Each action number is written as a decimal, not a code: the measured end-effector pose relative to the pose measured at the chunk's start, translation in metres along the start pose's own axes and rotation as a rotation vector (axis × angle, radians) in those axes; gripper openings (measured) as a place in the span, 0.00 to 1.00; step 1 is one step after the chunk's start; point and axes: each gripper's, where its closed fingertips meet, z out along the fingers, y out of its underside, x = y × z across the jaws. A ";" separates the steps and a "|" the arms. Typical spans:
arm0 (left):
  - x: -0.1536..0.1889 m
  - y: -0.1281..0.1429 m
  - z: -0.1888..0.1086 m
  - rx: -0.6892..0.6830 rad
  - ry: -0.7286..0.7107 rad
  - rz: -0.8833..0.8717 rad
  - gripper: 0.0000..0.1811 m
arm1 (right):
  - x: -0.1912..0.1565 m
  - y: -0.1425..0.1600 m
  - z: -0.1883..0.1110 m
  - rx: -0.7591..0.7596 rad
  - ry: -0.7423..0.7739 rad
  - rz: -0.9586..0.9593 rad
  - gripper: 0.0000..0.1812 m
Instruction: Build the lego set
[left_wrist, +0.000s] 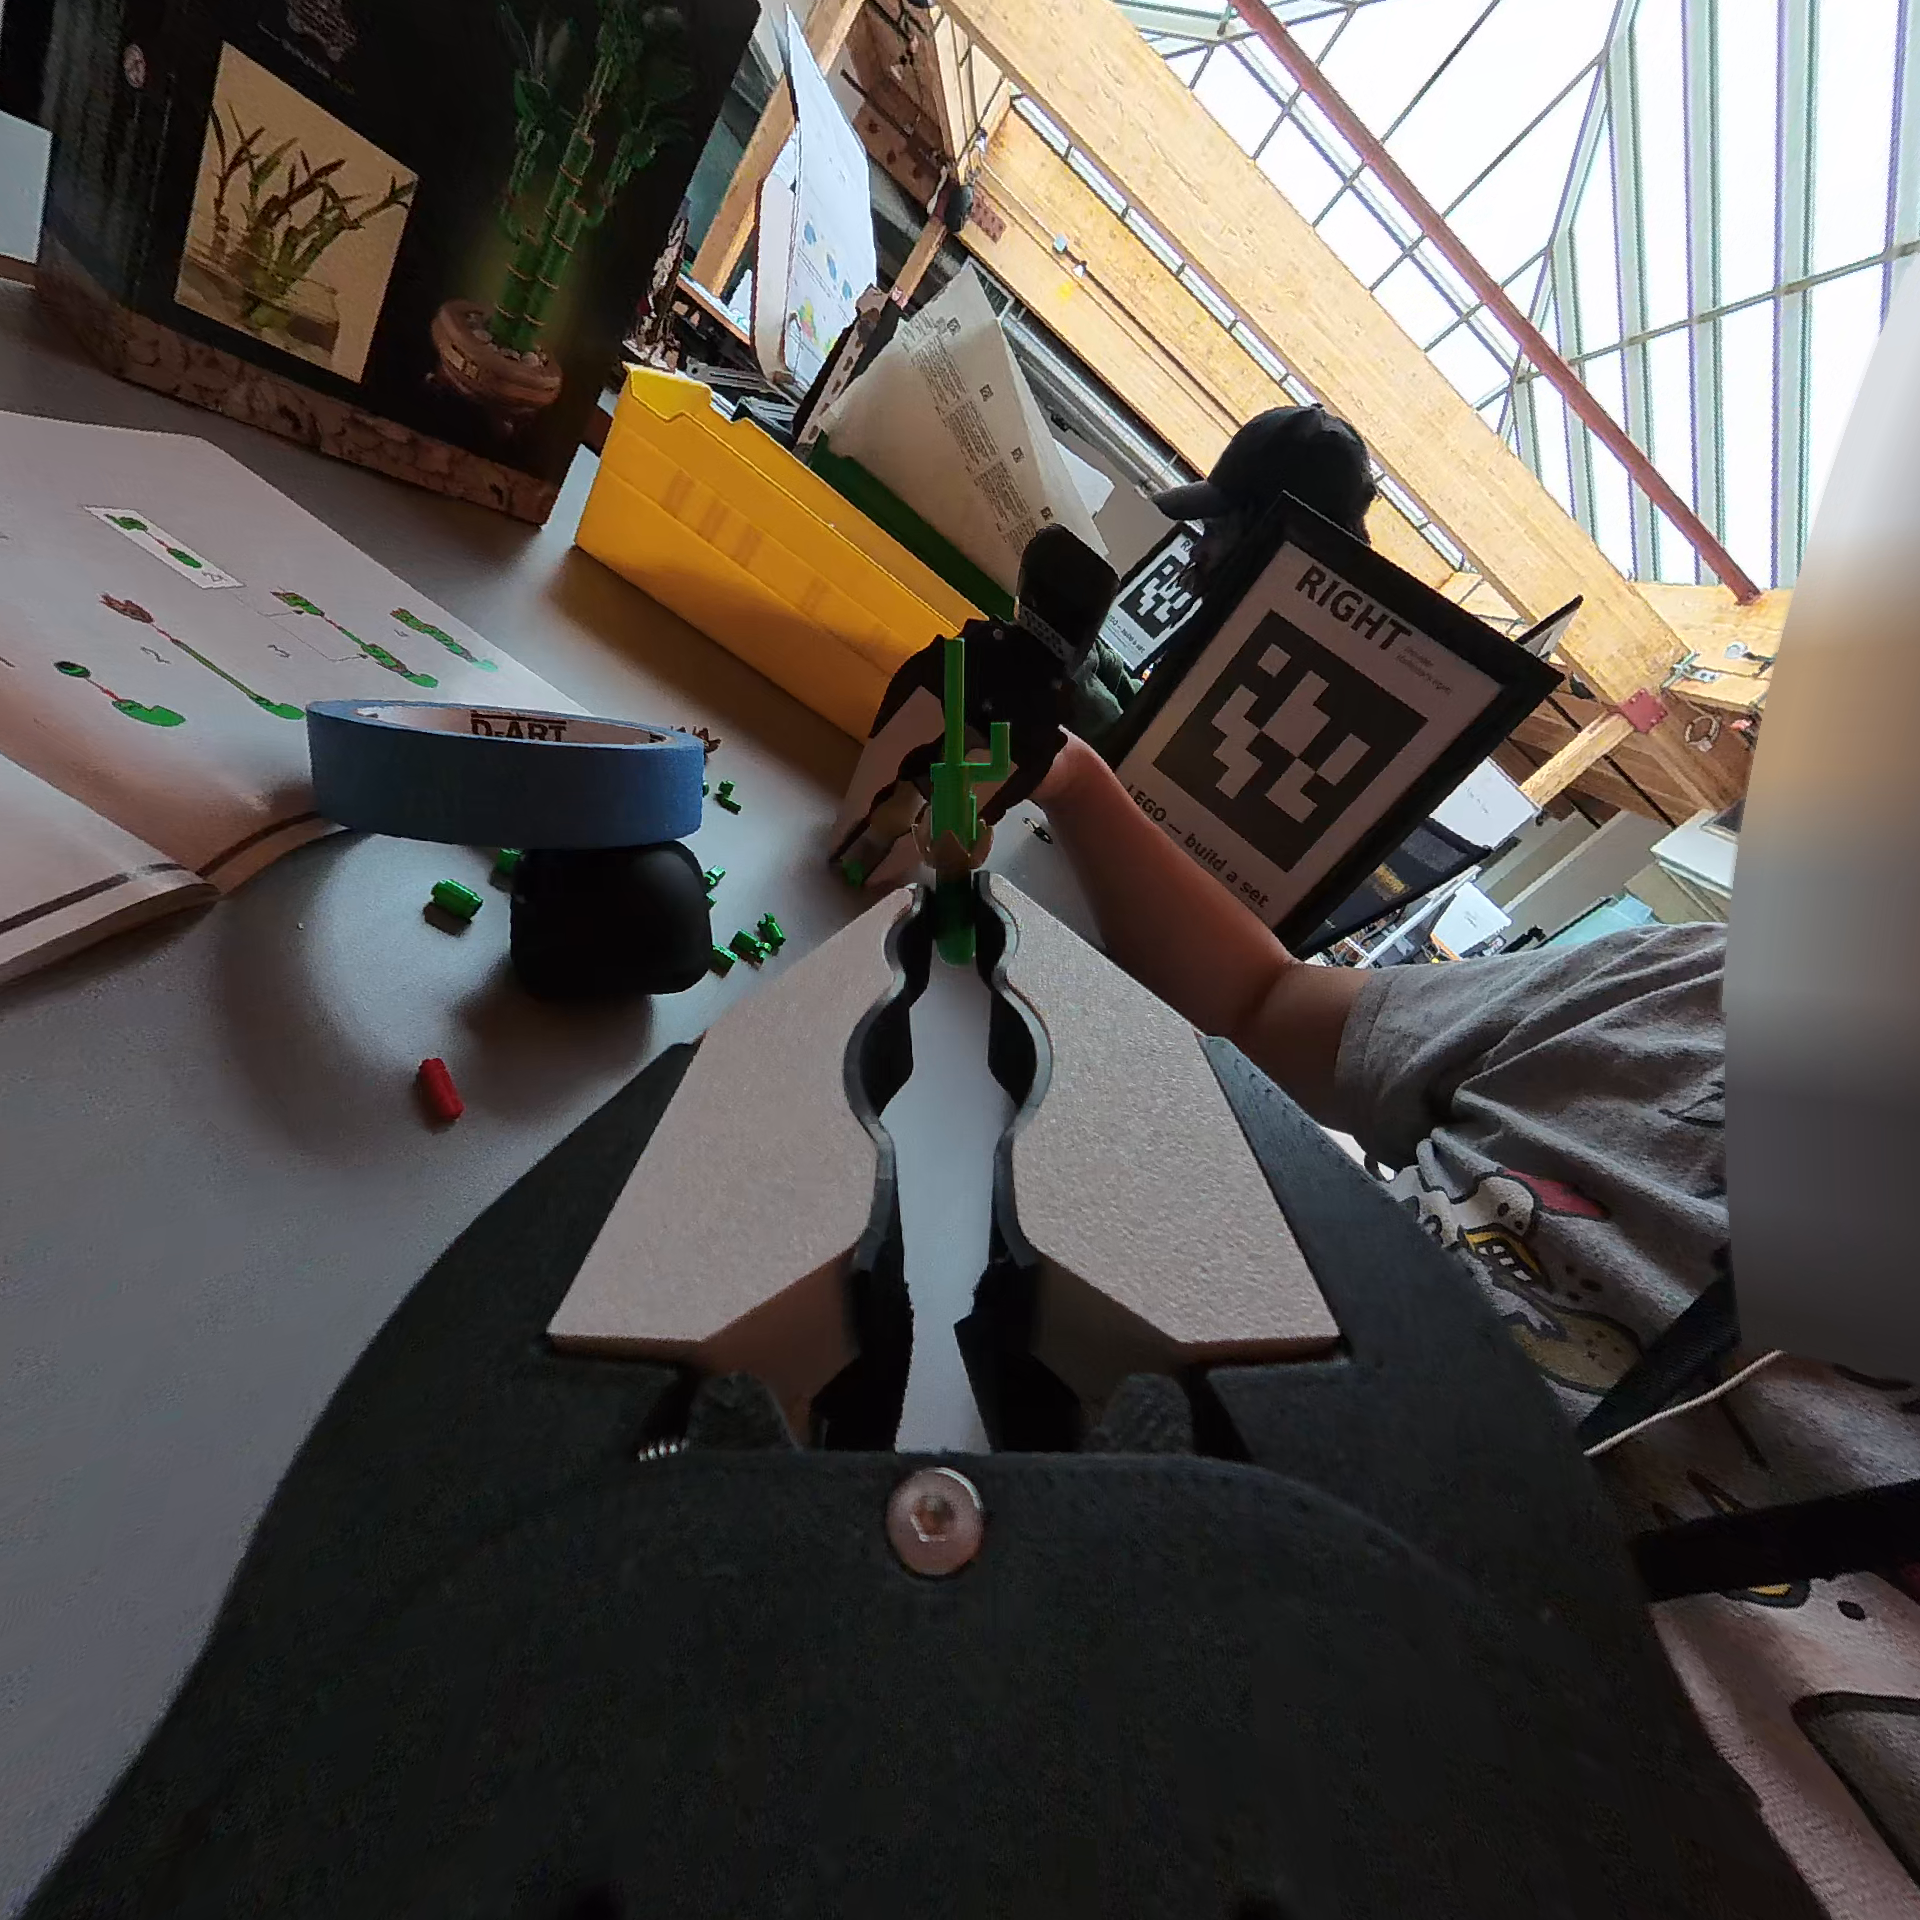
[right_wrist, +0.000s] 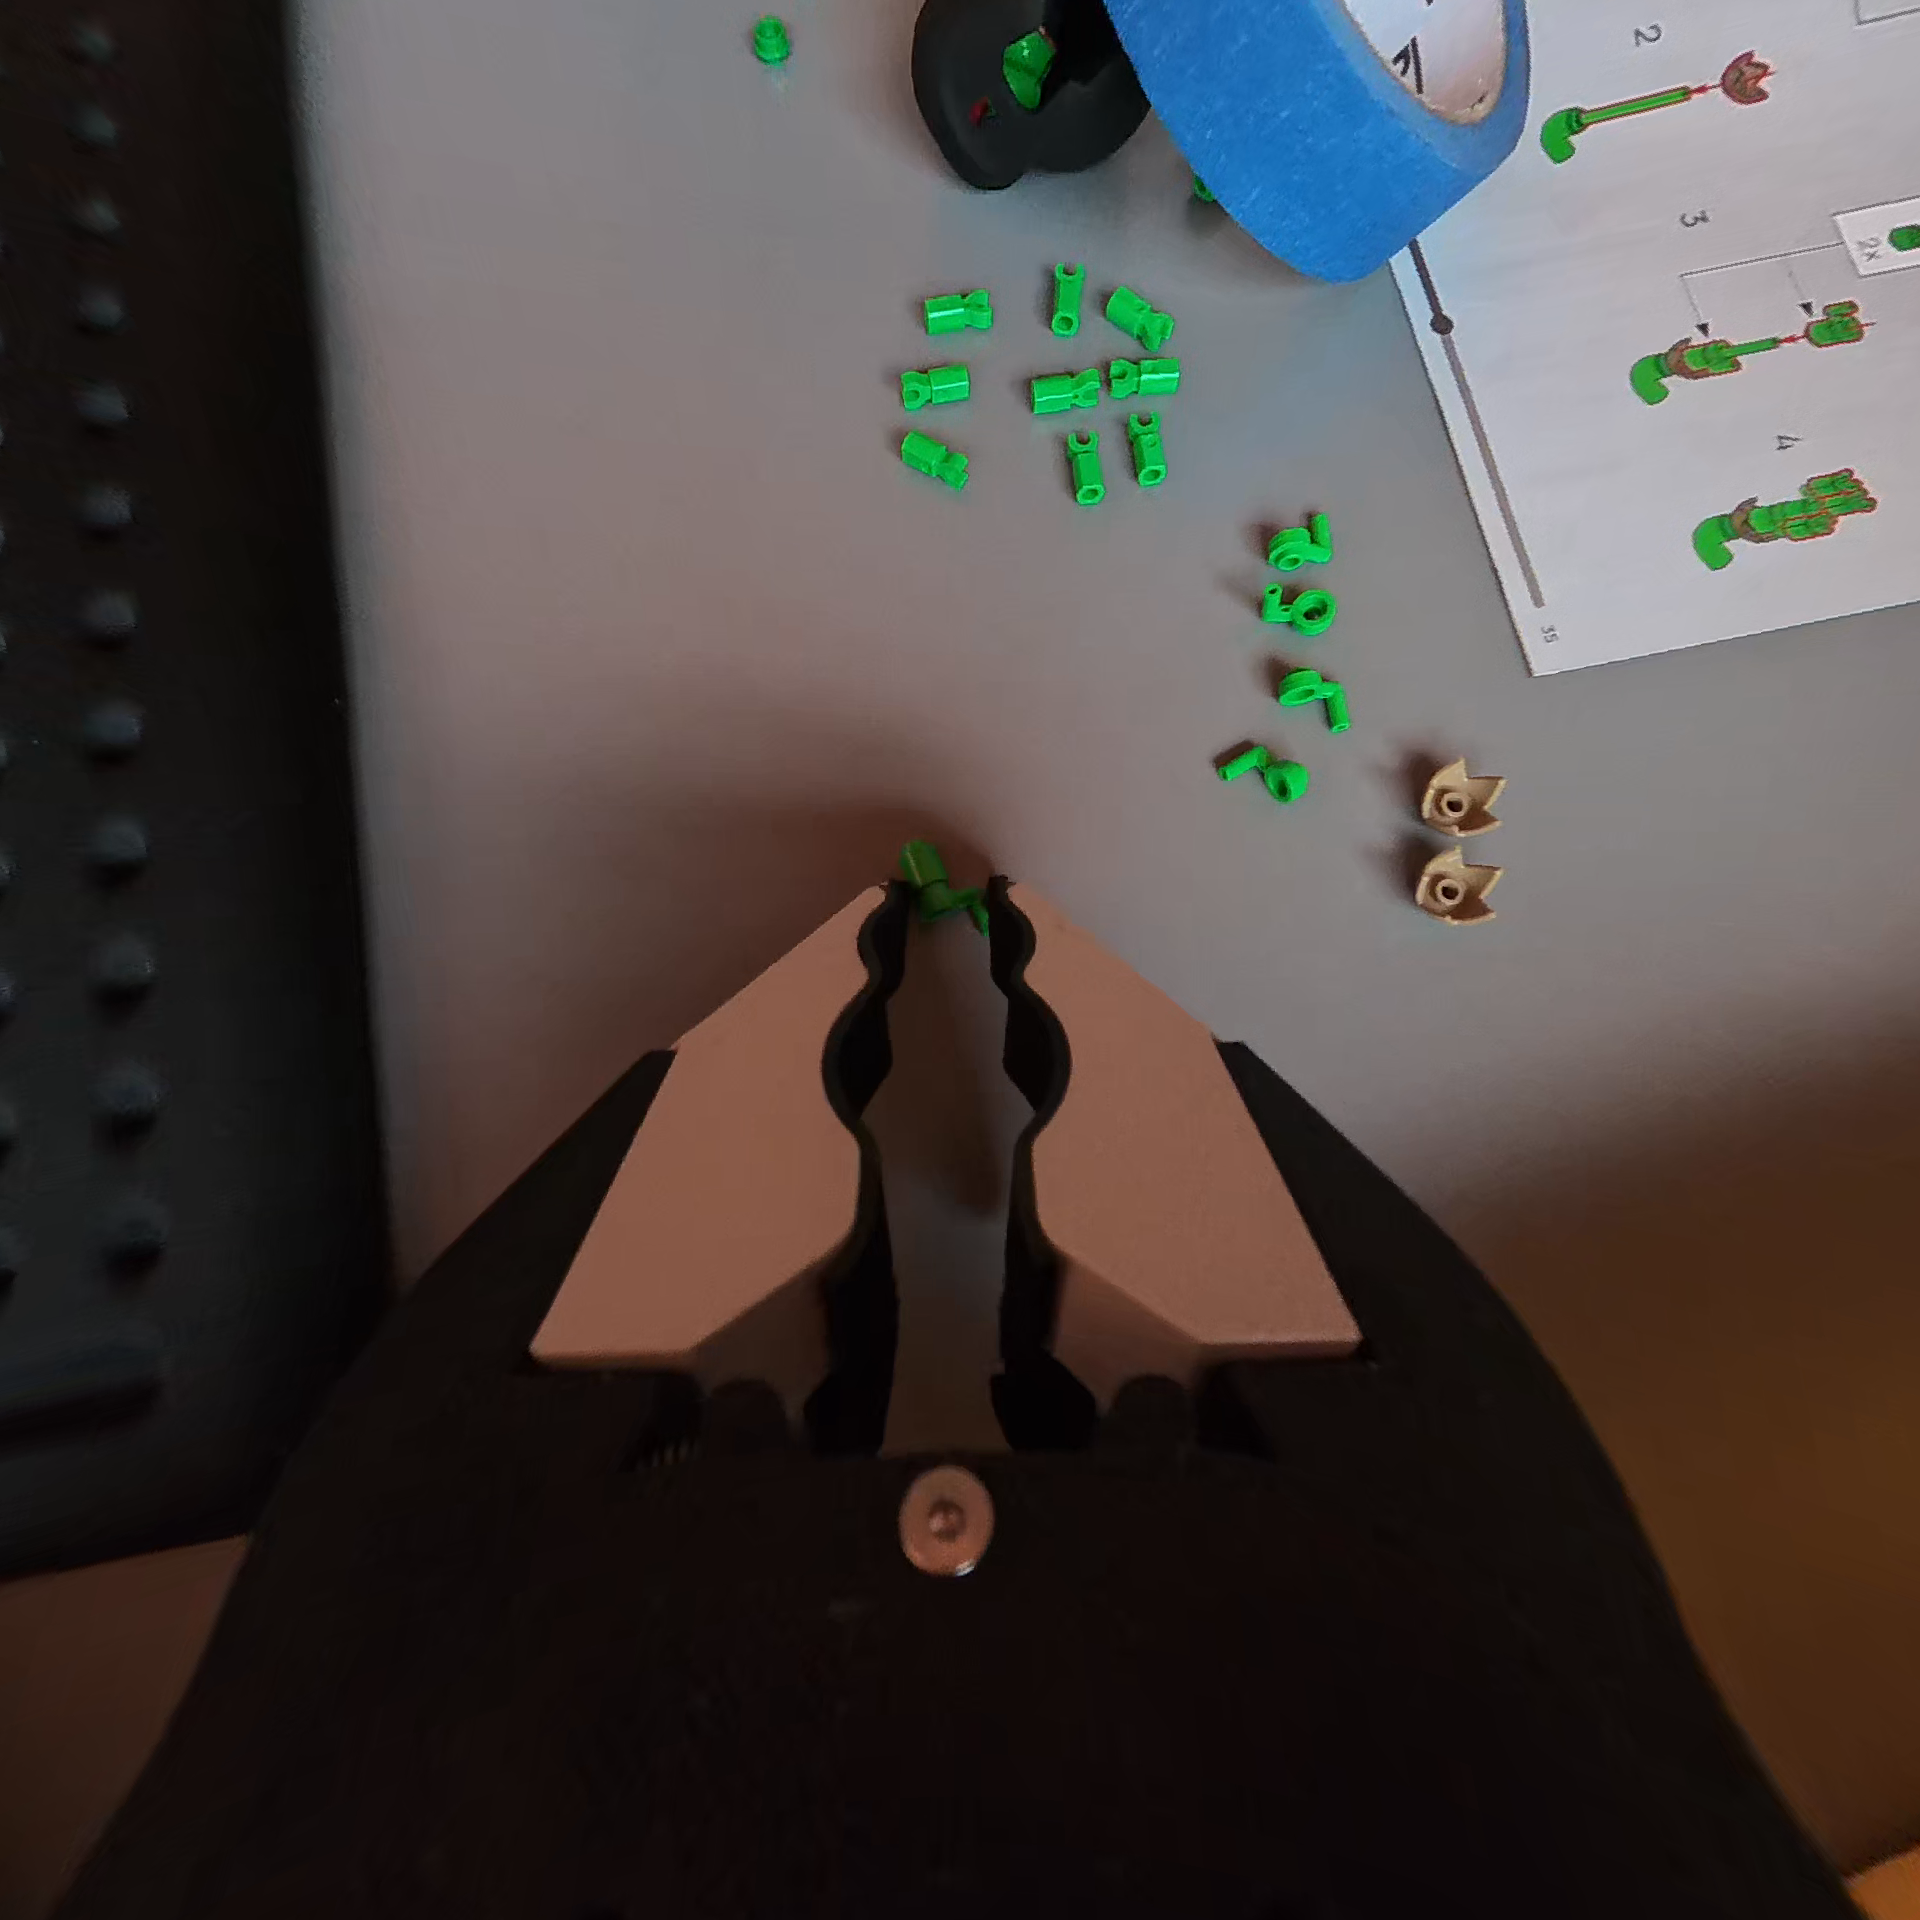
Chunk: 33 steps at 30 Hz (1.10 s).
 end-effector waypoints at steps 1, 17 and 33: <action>0.000 0.000 0.000 0.001 0.000 -0.002 0.02 | -0.001 0.000 0.000 0.002 -0.007 0.006 0.07; 0.001 0.003 0.003 -0.016 0.004 0.001 0.02 | -0.002 -0.007 -0.007 -0.028 0.118 -0.083 0.07; 0.004 0.010 0.006 -0.048 0.036 -0.035 0.02 | -0.009 -0.036 -0.026 0.000 0.304 -0.212 0.07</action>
